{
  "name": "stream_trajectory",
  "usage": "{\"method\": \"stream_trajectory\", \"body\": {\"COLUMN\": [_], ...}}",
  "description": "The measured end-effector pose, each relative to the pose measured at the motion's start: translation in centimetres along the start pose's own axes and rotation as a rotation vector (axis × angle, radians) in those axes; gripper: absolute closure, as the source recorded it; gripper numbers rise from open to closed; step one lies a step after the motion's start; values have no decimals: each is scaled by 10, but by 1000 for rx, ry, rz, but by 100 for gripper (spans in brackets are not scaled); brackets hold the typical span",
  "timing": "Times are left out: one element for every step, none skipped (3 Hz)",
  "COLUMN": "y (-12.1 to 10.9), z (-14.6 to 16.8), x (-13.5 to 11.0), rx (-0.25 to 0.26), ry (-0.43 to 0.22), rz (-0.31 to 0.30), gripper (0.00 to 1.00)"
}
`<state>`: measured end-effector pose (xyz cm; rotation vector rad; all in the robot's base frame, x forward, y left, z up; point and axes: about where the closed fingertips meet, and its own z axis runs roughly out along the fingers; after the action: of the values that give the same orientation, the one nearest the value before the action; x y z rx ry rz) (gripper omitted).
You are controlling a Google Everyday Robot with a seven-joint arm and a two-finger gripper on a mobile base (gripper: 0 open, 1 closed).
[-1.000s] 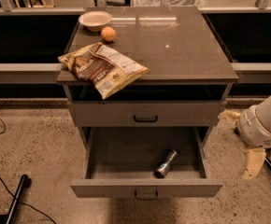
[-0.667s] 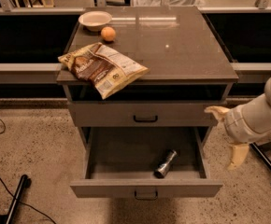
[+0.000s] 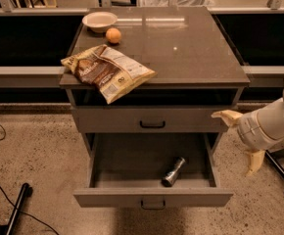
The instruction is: Pick redbull can from middle drawer and place on counter
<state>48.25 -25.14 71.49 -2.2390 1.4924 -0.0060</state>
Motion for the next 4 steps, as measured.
{"method": "stream_trajectory", "body": {"y": [-13, -40, -41, -39], "z": [12, 65, 131, 137], "x": [1, 13, 33, 34], "rx": [11, 22, 5, 2], "ry": [54, 108, 127, 122], "rz": [-1, -55, -69, -71], "gripper": [0, 0, 0, 0]}}
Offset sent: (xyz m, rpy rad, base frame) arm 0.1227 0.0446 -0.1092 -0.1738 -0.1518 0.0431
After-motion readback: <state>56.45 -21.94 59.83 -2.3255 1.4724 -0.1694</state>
